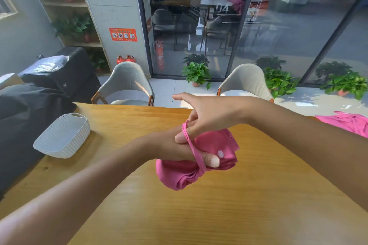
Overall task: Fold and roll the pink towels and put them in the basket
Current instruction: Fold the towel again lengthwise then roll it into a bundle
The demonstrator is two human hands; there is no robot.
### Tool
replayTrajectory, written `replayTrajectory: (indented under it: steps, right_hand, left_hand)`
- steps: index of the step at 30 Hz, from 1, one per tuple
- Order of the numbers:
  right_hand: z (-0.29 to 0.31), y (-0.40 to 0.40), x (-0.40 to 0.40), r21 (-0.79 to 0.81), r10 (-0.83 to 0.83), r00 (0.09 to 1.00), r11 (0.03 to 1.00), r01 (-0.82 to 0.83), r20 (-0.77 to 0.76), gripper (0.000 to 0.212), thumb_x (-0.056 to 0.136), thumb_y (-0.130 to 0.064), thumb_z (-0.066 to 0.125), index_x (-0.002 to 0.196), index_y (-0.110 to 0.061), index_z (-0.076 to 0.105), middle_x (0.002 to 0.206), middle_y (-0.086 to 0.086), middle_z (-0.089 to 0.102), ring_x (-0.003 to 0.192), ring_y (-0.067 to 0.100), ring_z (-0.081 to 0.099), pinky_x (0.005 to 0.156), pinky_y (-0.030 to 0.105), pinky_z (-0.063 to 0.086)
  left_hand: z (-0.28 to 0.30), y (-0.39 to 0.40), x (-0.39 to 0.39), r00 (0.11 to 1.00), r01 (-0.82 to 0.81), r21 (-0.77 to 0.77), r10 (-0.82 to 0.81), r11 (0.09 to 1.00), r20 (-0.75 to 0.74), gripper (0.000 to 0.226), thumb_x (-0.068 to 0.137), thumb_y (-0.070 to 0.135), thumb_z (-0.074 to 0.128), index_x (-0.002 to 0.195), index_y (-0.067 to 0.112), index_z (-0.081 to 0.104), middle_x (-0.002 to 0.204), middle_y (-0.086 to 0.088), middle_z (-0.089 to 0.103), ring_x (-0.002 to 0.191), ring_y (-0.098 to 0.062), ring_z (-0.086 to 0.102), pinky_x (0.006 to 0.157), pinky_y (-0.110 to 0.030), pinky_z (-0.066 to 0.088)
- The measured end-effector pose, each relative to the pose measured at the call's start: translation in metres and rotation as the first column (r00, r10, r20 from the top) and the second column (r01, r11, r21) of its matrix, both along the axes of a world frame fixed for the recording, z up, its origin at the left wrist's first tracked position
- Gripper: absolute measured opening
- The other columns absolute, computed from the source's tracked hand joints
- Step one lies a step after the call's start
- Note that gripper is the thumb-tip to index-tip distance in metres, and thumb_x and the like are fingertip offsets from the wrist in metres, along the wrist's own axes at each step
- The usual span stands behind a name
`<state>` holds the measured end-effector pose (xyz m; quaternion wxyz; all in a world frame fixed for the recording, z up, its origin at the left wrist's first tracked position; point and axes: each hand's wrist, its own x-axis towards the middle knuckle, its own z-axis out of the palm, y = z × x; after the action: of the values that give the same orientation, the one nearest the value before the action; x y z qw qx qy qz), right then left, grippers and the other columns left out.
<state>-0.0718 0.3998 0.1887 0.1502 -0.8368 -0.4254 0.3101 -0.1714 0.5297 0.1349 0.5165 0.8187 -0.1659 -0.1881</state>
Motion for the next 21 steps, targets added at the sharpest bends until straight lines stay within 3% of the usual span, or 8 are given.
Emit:
replayTrajectory:
  steps: [3, 6, 8, 11, 15, 18, 21]
  right_hand:
    - [-0.002, -0.008, 0.001, -0.019, -0.024, 0.975, 1.000, 0.020, -0.220, 0.118, 0.063, -0.060, 0.086, 0.150, -0.056, 0.007, 0.103, -0.013, 0.072, 0.094, 0.008, 0.071, 0.075, 0.025, 0.056]
    - [-0.001, -0.014, 0.003, -0.009, -0.016, 0.936, 1.000, 0.013, -0.351, 0.122, 0.067, -0.037, 0.092, 0.150, -0.057, 0.005, 0.095, -0.007, 0.076, 0.093, 0.017, 0.074, 0.083, 0.036, 0.060]
    - [0.000, -0.017, 0.006, 0.019, -0.019, 0.949, 0.999, 0.026, -0.314, 0.122, 0.068, -0.035, 0.092, 0.150, -0.058, 0.004, 0.098, -0.007, 0.076, 0.094, 0.019, 0.074, 0.087, 0.040, 0.060]
    - [0.004, -0.026, 0.012, 0.132, -0.100, 0.946, 0.980, 0.146, -0.308, 0.117, 0.071, -0.034, 0.090, 0.152, -0.055, 0.008, 0.103, -0.003, 0.077, 0.093, 0.022, 0.075, 0.085, 0.043, 0.061]
    - [0.002, -0.041, 0.017, 0.275, -0.191, 0.901, 0.910, 0.312, -0.390, 0.110, 0.069, -0.039, 0.089, 0.153, -0.048, 0.018, 0.107, 0.011, 0.075, 0.090, 0.030, 0.075, 0.084, 0.046, 0.061]
    - [-0.001, -0.041, 0.017, 0.247, -0.177, 0.961, 0.942, 0.228, -0.211, 0.103, 0.067, -0.052, 0.087, 0.153, -0.040, 0.030, 0.118, 0.000, 0.072, 0.090, 0.015, 0.074, 0.086, 0.038, 0.060]
    - [0.005, -0.037, 0.015, 0.079, -0.085, 0.996, 0.993, 0.084, 0.019, 0.096, 0.070, -0.068, 0.075, 0.151, -0.038, 0.035, 0.107, -0.013, 0.074, 0.096, 0.002, 0.069, 0.092, 0.030, 0.054]
  left_hand:
    - [0.000, 0.003, -0.005, 0.991, 0.030, -0.019, -0.032, 0.999, -0.129, 0.024, 0.096, 0.016, 0.068, 0.119, 0.012, 0.067, 0.114, 0.003, 0.072, 0.107, -0.009, 0.066, 0.092, -0.018, 0.051]
    - [-0.001, 0.002, -0.008, 0.990, -0.002, -0.004, 0.001, 1.000, -0.139, 0.037, 0.090, 0.017, 0.072, 0.126, 0.012, 0.063, 0.121, -0.003, 0.069, 0.115, -0.017, 0.064, 0.100, -0.026, 0.051]
    - [-0.005, -0.002, -0.008, 0.990, -0.094, -0.052, 0.088, 0.994, -0.108, 0.044, 0.086, 0.019, 0.077, 0.126, 0.023, 0.061, 0.117, 0.002, 0.071, 0.111, -0.015, 0.067, 0.098, -0.028, 0.054]
    - [-0.013, 0.007, -0.014, 0.946, -0.323, -0.109, 0.318, 0.940, -0.055, 0.055, 0.072, 0.040, 0.086, 0.120, 0.032, 0.060, 0.104, 0.006, 0.074, 0.095, -0.015, 0.073, 0.081, -0.031, 0.059]
    - [-0.024, 0.022, -0.022, 0.902, -0.432, -0.128, 0.429, 0.893, -0.046, 0.060, 0.064, 0.055, 0.090, 0.113, 0.035, 0.062, 0.099, 0.004, 0.074, 0.086, -0.017, 0.074, 0.070, -0.026, 0.058]
    - [-0.024, 0.020, -0.022, 0.908, -0.418, -0.115, 0.419, 0.901, -0.014, 0.046, 0.069, 0.048, 0.089, 0.107, 0.033, 0.068, 0.095, 0.000, 0.075, 0.083, -0.018, 0.074, 0.067, -0.026, 0.057]
    - [-0.013, 0.017, -0.016, 0.916, -0.400, 0.021, 0.398, 0.916, 0.053, 0.042, 0.068, 0.052, 0.085, 0.101, 0.031, 0.070, 0.090, 0.003, 0.076, 0.079, -0.016, 0.074, 0.069, -0.036, 0.062]
